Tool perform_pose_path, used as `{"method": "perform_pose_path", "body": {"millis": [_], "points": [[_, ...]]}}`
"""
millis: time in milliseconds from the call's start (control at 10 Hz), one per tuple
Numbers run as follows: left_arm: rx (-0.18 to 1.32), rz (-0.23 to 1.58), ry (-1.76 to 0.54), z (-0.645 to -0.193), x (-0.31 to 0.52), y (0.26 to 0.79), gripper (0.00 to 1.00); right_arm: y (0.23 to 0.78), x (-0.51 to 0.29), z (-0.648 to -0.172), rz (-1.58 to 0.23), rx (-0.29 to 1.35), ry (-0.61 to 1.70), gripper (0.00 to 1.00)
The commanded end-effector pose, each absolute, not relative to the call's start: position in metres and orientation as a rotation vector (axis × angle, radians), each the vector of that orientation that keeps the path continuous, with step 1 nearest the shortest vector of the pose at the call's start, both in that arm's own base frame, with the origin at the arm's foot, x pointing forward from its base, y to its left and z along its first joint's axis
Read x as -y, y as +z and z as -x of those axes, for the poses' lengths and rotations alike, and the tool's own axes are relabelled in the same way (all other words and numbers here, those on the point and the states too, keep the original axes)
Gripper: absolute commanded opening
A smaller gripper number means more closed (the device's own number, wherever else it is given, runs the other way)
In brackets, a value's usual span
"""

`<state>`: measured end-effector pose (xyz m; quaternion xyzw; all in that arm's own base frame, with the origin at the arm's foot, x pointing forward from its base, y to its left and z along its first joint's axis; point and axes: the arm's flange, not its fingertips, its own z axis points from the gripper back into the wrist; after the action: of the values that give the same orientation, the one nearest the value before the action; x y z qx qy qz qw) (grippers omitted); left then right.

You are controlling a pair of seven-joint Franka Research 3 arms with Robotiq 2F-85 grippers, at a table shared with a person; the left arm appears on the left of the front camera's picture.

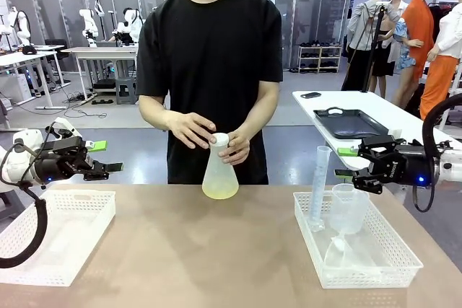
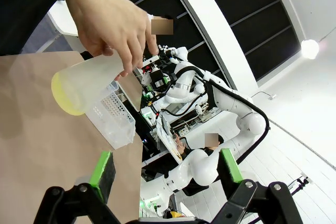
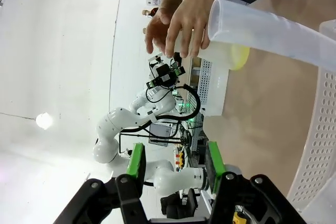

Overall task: Prepare the solutions needed for the experiment.
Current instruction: When the human places the Big flask in the center of the table, pick up the Big flask and place it in the left Organizing basket.

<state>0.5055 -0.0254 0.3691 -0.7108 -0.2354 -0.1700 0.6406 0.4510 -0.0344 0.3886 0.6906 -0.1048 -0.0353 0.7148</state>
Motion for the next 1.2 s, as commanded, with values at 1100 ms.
{"method": "perform_pose_path", "body": {"millis": [1100], "points": [[0.534,1.599,-0.398,-0.5036,0.0265,0.3692,1.0,0.3876,0.0355,-0.4491,-1.539,0.236,-0.086,0.59]]}}
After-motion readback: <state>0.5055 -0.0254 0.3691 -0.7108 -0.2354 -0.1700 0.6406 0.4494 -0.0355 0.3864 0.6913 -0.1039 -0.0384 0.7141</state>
